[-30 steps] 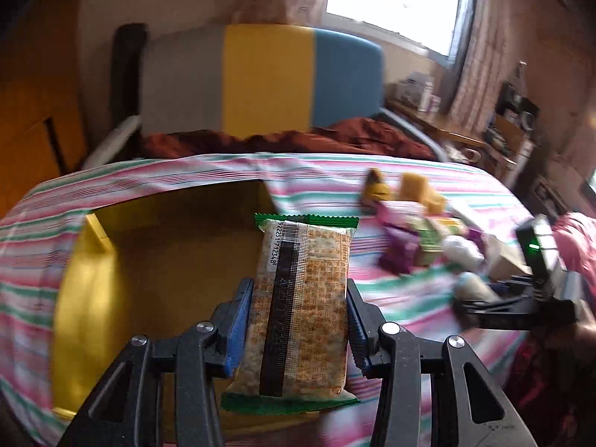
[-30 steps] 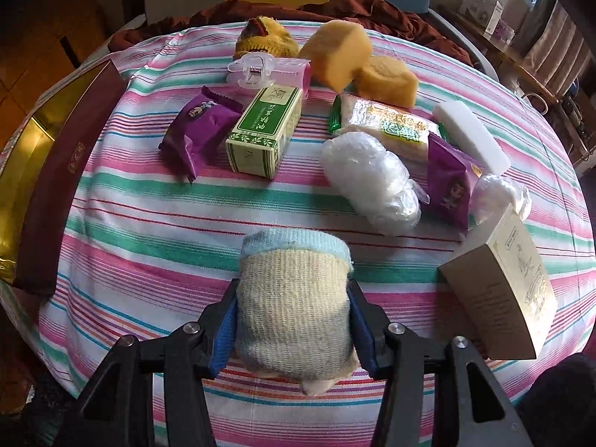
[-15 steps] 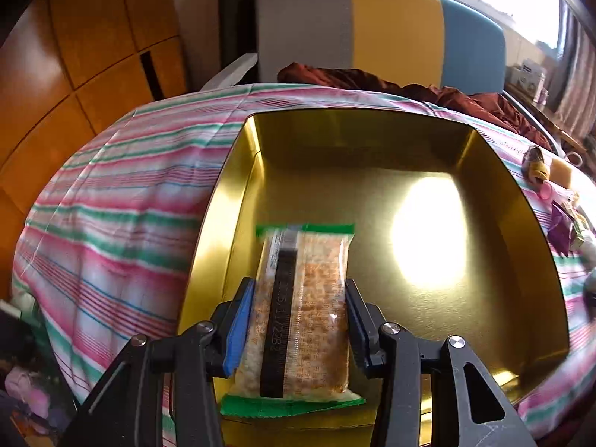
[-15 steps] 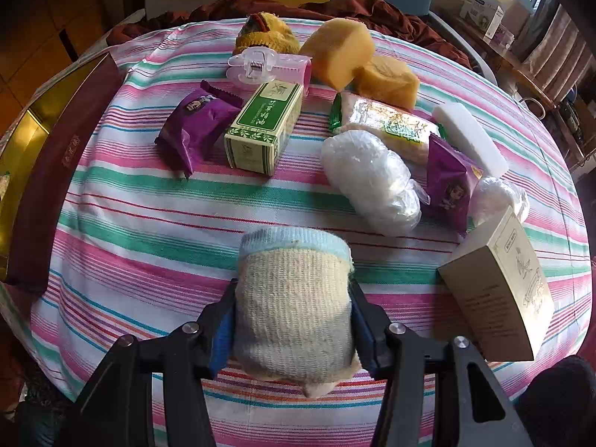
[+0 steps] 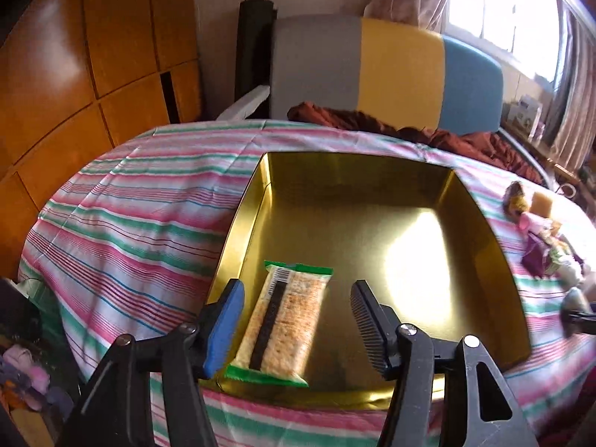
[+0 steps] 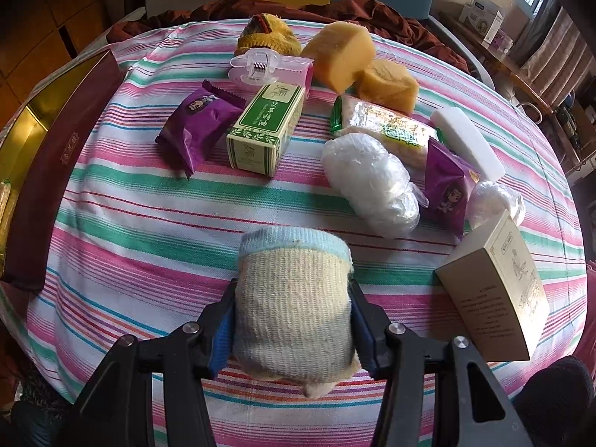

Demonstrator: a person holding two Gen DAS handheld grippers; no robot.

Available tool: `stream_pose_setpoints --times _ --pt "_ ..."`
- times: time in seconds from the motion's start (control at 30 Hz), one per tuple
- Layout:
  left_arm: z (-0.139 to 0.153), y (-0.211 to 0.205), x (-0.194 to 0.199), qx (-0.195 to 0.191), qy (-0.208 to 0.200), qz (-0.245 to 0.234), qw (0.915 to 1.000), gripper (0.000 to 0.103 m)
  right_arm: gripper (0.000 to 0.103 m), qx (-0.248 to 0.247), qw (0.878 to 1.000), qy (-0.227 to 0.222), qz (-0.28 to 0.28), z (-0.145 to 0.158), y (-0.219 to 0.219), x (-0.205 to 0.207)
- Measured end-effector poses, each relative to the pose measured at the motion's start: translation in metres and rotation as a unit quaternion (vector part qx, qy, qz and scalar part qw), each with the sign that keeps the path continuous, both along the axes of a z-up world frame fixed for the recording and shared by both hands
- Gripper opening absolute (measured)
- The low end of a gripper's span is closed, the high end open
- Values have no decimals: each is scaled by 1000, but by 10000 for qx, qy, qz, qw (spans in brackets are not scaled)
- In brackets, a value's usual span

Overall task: Organize objects
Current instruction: 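Carry the cracker packet into the gold tray and open the left gripper, then lower the knitted sock roll into the gold tray and open the right gripper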

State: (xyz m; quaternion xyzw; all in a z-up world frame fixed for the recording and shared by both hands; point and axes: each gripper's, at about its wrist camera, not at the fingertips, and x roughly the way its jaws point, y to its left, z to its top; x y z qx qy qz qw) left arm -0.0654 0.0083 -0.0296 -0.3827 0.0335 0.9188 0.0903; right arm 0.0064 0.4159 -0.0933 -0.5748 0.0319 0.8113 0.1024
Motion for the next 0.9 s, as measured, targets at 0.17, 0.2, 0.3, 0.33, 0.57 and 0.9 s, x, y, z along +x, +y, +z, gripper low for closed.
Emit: stream_pose_setpoints --times 0.17,0.2,0.3,0.33,0.57,0.9 --pt "17 -1 20 261 133 -107 9995 65 54 -291 9994 137 150 10 -17 -9" --pt "20 0 23 292 143 -107 9994 65 54 -318 9990 213 239 15 -27 -13" --pt "24 -2 29 400 136 -124 9990 65 54 -543 9955 485 599 33 -57 -30" --pt "24 -2 30 416 118 -137 9990 65 54 -602 9936 582 757 41 -69 -35" --pt "26 -13 35 616 89 -28 9981 68 54 -904 9743 1157 1709 83 -175 -77" --pt "20 -29 36 800 -77 67 9967 69 61 -102 9789 1145 1691 76 -226 -156"
